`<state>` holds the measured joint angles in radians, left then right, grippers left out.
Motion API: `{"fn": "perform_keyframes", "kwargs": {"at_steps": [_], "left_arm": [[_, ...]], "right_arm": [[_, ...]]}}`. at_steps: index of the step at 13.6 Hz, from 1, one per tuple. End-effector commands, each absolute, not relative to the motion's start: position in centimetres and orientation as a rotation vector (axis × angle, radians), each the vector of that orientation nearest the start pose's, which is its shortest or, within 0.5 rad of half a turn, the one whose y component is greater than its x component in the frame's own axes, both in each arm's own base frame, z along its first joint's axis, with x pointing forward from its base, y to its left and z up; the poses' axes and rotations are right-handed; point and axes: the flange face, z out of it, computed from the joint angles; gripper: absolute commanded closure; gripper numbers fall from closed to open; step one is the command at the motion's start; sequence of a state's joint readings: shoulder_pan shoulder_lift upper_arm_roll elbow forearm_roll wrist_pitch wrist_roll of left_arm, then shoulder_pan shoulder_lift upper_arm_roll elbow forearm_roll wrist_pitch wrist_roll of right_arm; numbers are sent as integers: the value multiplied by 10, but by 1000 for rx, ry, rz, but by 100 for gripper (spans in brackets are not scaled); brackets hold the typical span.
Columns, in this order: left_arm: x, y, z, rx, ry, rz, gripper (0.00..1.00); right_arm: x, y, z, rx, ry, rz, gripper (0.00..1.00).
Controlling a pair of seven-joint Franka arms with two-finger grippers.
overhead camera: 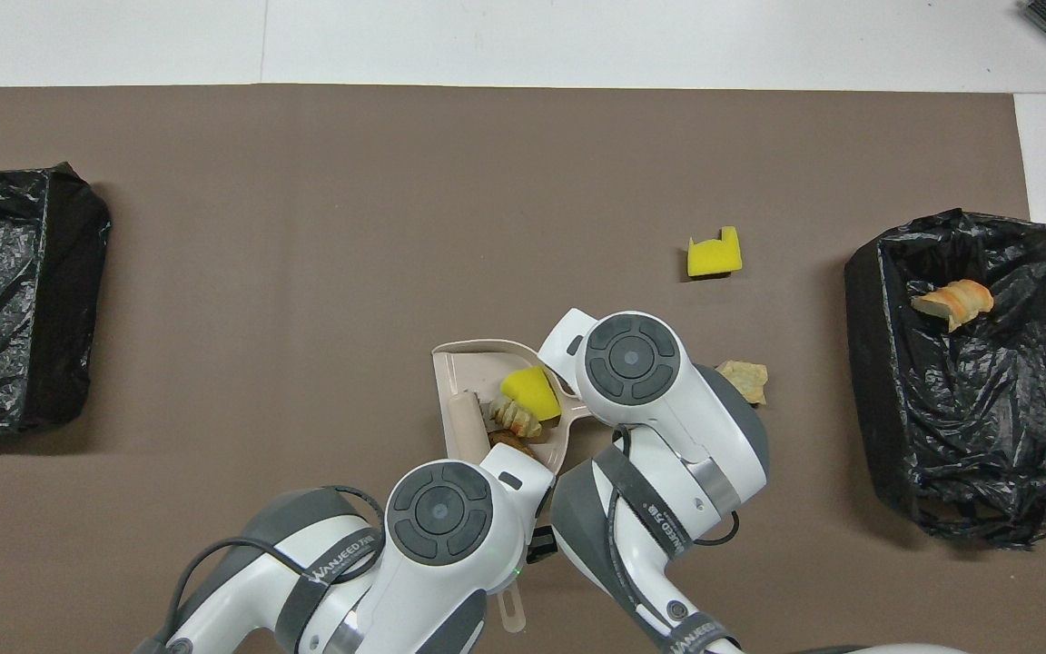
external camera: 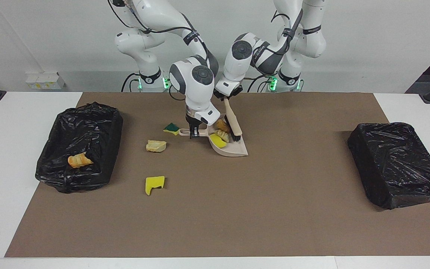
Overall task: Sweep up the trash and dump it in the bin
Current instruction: 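Carry the loaded dustpan over the black bin with the right gripper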
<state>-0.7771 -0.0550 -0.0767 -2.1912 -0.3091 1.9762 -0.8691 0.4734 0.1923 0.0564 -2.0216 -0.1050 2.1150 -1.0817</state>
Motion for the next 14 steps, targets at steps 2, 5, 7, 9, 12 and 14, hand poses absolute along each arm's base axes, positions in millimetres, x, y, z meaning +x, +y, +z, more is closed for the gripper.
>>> {"fn": "perform_keyframes", "kwargs": {"at_steps": [2,5,7,9,12,14], "left_arm": [[324,-358,442,-3105,-253,492,100],[321,-337,464,-3085,-255,476,100],[301,-334,463,-3070,-230,479,100],[276,-330,458,-3072,-190,448,100],[241,-328,447,-3108,-137,333,100],[223,-335,428,-3085,-119,315,100]], "right_arm": [[486,259,332,2231,2222,-34,100],[493,257,339,2242,2229,23,100],[507,245,360,2215,2249,48,100],[522,232,381,2227,2243,31,100],[547,206,424,2282,2204,-7,100],[561,178,443,2280,2222,-36,100]]}}
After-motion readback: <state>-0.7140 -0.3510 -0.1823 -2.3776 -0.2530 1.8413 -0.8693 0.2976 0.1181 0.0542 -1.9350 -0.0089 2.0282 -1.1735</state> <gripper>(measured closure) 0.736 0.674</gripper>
